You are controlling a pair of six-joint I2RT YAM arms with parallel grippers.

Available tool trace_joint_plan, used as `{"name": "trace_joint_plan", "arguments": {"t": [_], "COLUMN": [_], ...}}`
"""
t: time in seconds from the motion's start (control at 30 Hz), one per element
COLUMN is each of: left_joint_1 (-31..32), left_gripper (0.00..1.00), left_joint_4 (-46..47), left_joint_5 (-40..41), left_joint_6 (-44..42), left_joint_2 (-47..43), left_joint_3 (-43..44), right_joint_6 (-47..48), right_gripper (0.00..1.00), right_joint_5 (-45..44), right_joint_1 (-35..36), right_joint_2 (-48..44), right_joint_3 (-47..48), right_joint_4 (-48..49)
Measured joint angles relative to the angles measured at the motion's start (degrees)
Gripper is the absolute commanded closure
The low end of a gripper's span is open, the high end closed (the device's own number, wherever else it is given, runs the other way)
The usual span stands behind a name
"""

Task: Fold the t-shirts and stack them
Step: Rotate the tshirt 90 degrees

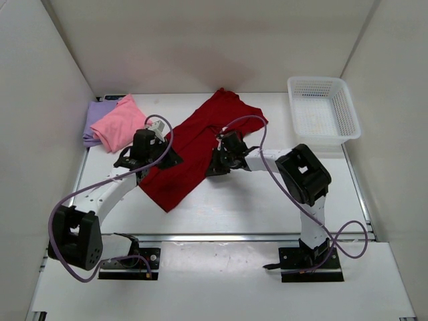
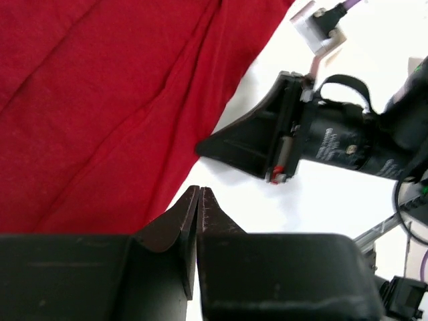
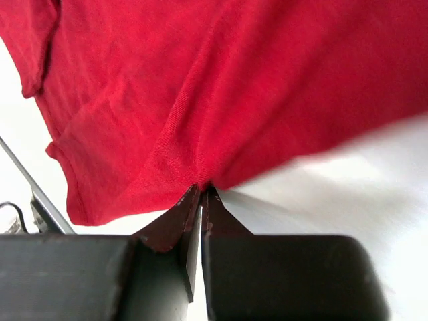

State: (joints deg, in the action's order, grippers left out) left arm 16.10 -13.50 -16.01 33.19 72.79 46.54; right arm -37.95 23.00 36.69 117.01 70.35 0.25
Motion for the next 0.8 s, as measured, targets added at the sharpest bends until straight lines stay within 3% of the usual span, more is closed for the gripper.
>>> {"name": "trace_joint_plan", "arguments": {"t": [0.13,0.27,0.3,0.37,0.4,0.47,0.6,0.8], "left_joint_1": [3.4,7.0,7.7,8.5,8.7,8.8,8.8,5.6], "left_gripper": [0.81,0.79,0.78,0.77,0.75,0.7,0.6,0.5], "left_joint_4": [0.1,0.2,0.2,0.2,0.2,0.3,0.7,4.0], "left_joint_5": [0.7,0.3,0.2,0.1,0.0,-0.1,0.6,1.0], "left_joint_6": [-0.2,-0.4,-0.4,-0.3,-0.3,-0.1,0.8,3.4], "left_joint_2": [1.6,4.8,5.7,7.3,7.8,8.9,13.7,30.8], "left_joint_3": [0.0,0.0,0.0,-0.1,-0.1,0.0,2.9,18.3], "right_joint_6": [2.1,8.4,10.1,12.8,13.9,15.3,16.0,16.2], "right_gripper": [1.0,1.0,0.97,0.75,0.69,0.66,0.74,0.79], "right_joint_5": [2.3,4.8,4.9,5.3,5.8,6.8,8.8,10.5], "right_joint_1": [-4.3,-14.0,-16.6,-21.6,-23.5,-25.9,-27.4,-25.7], "right_joint_2": [-6.3,-15.5,-18.0,-23.0,-25.2,-28.9,-32.3,-32.3], "right_joint_3": [-8.1,-16.3,-18.4,-22.6,-24.3,-26.8,-26.7,-25.2], "right_joint_4": [-1.3,-9.5,-11.2,-14.4,-15.8,-17.8,-18.8,-16.0]}}
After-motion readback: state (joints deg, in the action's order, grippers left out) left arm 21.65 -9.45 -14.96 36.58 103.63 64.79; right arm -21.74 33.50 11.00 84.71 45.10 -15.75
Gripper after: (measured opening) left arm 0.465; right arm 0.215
